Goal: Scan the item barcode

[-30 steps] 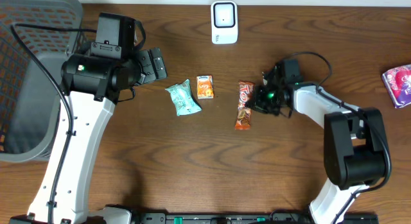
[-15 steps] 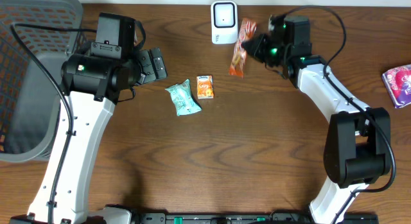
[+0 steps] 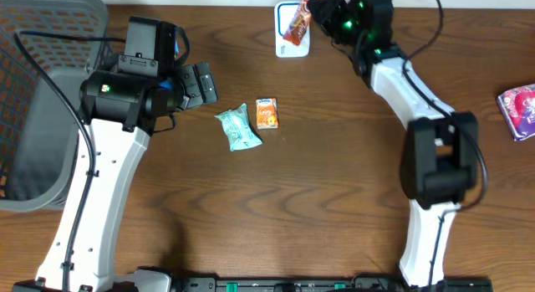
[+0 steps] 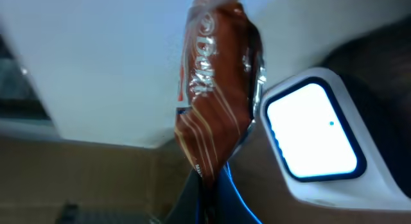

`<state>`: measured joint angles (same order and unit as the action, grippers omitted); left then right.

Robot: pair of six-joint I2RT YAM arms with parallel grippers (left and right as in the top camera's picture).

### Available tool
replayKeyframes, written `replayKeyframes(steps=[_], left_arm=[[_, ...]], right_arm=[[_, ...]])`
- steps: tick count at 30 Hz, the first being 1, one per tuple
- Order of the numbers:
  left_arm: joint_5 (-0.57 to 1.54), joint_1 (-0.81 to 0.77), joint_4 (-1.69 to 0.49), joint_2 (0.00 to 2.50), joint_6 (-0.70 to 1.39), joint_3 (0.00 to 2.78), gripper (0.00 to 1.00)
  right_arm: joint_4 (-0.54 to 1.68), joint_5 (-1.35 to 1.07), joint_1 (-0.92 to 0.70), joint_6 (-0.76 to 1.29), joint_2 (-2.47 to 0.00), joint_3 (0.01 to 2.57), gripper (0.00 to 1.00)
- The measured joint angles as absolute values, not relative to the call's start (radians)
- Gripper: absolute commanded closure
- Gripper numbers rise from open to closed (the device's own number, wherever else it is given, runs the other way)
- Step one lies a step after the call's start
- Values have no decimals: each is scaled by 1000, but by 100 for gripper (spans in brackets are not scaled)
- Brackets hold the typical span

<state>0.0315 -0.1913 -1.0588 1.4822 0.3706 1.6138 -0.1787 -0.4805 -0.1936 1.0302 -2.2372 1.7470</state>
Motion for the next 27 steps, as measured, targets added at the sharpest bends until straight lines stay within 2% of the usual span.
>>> replayKeyframes(steps=[6, 17, 27], left_arm=[[32, -192, -1059, 1483, 371, 1614, 2], [32, -191, -1059, 1483, 371, 1614, 2], [32, -191, -1059, 1483, 371, 1614, 2]], right_arm=[[-101, -505, -199, 1044, -2379, 1916, 99], [2, -626, -157, 998, -2385, 1986, 99], [570, -688, 159, 748, -2368, 2045, 99]])
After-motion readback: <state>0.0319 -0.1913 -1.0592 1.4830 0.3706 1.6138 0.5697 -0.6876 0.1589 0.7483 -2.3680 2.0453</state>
